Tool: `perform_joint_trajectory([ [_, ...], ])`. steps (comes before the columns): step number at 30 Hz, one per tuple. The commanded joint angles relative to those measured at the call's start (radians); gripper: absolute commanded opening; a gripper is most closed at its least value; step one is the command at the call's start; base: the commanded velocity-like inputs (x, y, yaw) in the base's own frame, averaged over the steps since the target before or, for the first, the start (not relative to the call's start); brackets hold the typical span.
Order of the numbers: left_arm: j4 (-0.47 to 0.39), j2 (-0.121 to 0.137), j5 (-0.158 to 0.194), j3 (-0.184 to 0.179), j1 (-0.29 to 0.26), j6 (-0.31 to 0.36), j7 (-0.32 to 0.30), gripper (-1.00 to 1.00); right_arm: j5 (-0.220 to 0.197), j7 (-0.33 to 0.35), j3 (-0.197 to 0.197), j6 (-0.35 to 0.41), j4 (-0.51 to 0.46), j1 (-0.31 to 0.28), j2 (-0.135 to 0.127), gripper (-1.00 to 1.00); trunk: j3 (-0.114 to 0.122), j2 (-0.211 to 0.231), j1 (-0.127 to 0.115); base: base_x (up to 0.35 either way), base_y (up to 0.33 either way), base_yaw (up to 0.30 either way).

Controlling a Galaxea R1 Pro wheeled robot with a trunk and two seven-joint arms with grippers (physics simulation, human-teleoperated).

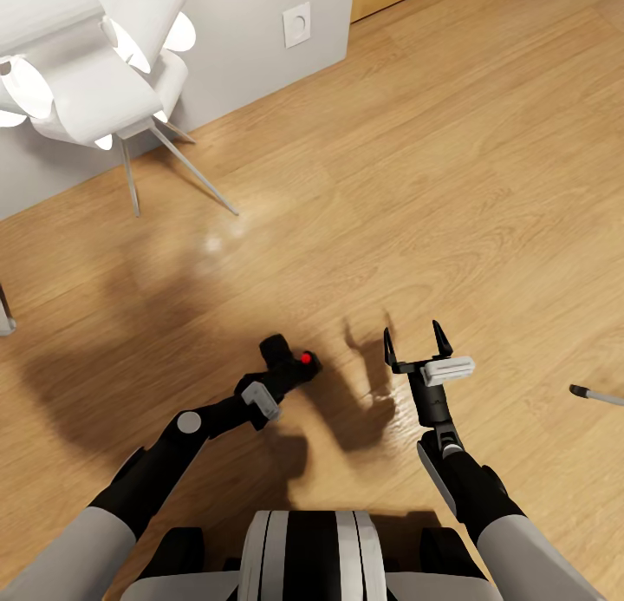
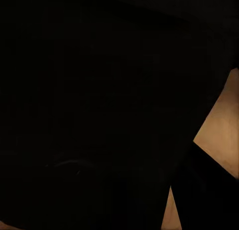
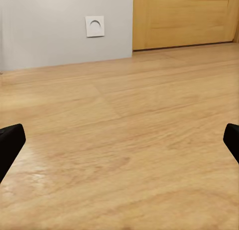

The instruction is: Attach the digital camera to the camera tripod in the bedroom.

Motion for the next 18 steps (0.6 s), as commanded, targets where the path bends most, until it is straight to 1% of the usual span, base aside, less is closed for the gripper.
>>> perform_joint_trajectory([
  [1, -0.002, 0.001, -0.01, -0.001, 0.0, -0.001, -0.001, -1.0, 0.0, -0.005, 0.004, -0.002, 0.0, -0.001, -0.001, 1.0, 0.0, 0.0, 0.0, 0.0, 0.0, 0.0],
  [7, -0.008, 0.002, -0.01, -0.001, 0.0, -0.004, -0.002, -1.0, 0.0, -0.005, 0.004, -0.002, 0.001, -0.001, -0.001, 1.0, 0.0, 0.0, 0.0, 0.0, 0.0, 0.0],
  [12, -0.041, 0.006, -0.01, 0.0, 0.0, -0.006, -0.002, -1.0, 0.0, -0.005, 0.004, -0.002, 0.002, 0.0, -0.001, 1.0, 0.0, 0.0, 0.0, 0.0, 0.0, 0.0],
  [13, -0.459, 0.045, -0.001, 0.0, 0.001, 0.011, -0.007, -1.0, -0.001, -0.005, 0.004, -0.002, 0.002, 0.0, -0.001, 1.0, 0.0, 0.0, 0.0, 0.0, 0.0, 0.0],
  [14, -0.484, 0.053, 0.002, -0.001, 0.001, 0.012, -0.008, -1.0, -0.001, -0.005, 0.004, -0.002, 0.002, 0.0, -0.001, 1.0, 0.0, 0.0, 0.0, 0.0, 0.0, 0.0],
  [18, -0.527, 0.07, 0.009, -0.001, 0.002, 0.014, -0.008, -1.0, -0.001, -0.005, 0.004, -0.002, 0.002, -0.001, -0.001, 1.0, 0.0, 0.0, 0.0, 0.0, 0.0, 0.0],
])
